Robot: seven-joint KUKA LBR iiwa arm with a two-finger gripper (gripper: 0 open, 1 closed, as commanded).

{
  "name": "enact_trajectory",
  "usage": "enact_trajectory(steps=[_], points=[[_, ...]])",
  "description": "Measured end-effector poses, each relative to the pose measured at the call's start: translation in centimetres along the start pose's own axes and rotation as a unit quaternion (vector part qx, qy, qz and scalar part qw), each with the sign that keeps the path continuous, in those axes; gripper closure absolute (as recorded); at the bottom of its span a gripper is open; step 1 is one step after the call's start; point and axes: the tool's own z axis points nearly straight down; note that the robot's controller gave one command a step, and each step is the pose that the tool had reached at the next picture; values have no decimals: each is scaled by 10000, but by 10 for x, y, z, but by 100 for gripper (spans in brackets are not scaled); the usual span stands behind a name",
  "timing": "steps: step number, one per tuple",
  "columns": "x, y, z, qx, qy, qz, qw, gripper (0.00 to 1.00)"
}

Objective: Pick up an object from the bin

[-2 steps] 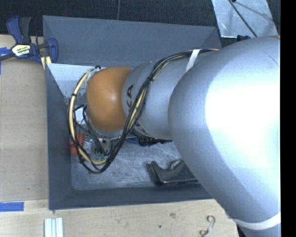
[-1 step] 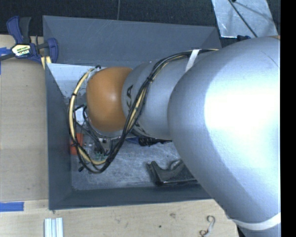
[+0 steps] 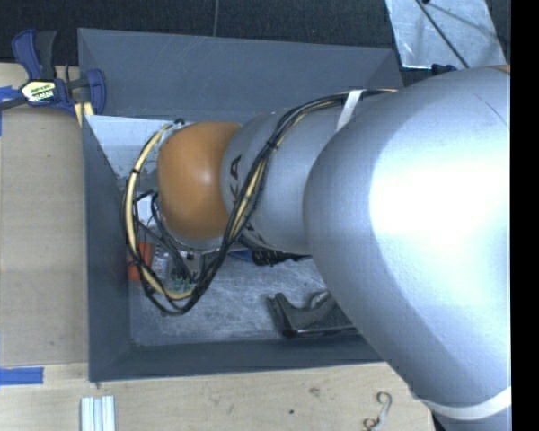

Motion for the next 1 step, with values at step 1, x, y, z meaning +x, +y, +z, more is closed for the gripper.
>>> enact_trajectory(steps=[1], points=[[0,0,0,0,-1,2,10000,0]])
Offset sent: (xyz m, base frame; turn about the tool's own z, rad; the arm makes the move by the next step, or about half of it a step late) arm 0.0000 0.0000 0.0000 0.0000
